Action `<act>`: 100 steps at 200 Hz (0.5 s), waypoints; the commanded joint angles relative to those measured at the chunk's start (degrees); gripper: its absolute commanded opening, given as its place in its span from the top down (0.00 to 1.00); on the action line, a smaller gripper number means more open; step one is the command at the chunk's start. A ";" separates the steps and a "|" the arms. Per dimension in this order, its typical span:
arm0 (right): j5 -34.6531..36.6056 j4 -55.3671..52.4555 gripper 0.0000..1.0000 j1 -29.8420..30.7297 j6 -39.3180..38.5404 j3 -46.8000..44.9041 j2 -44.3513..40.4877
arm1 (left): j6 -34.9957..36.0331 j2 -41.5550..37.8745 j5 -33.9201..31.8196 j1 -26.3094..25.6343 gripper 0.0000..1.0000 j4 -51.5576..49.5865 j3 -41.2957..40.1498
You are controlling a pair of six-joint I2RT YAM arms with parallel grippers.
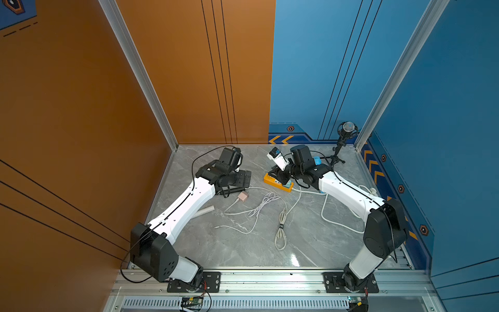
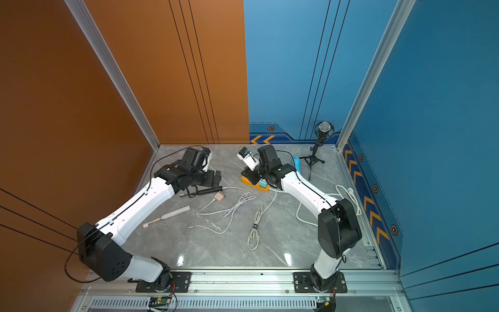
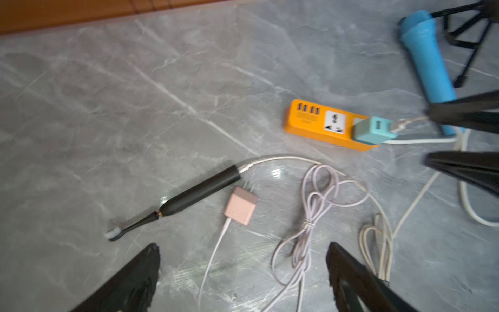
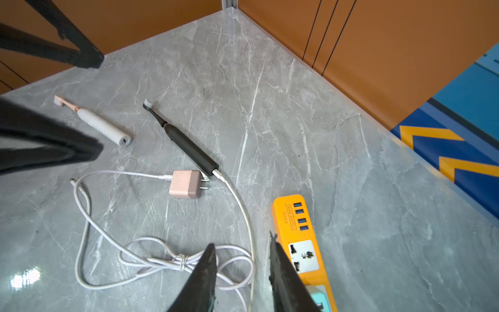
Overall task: Charge the electric toothbrush
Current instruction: Pick up the charging cable from the center of the board.
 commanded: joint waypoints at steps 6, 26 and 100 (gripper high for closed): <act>6.82 4.04 0.63 4.56 19.70 -2.14 -2.33 | -8.41 -1.09 -2.21 7.16 0.05 -5.45 -5.51; 4.87 6.43 0.62 10.84 19.12 -4.08 -1.56 | -7.52 -1.62 -2.73 8.19 0.03 -8.95 -7.71; 5.80 20.79 0.64 32.70 -5.22 -8.62 13.15 | -4.53 -10.95 0.98 24.20 0.01 -12.25 -9.44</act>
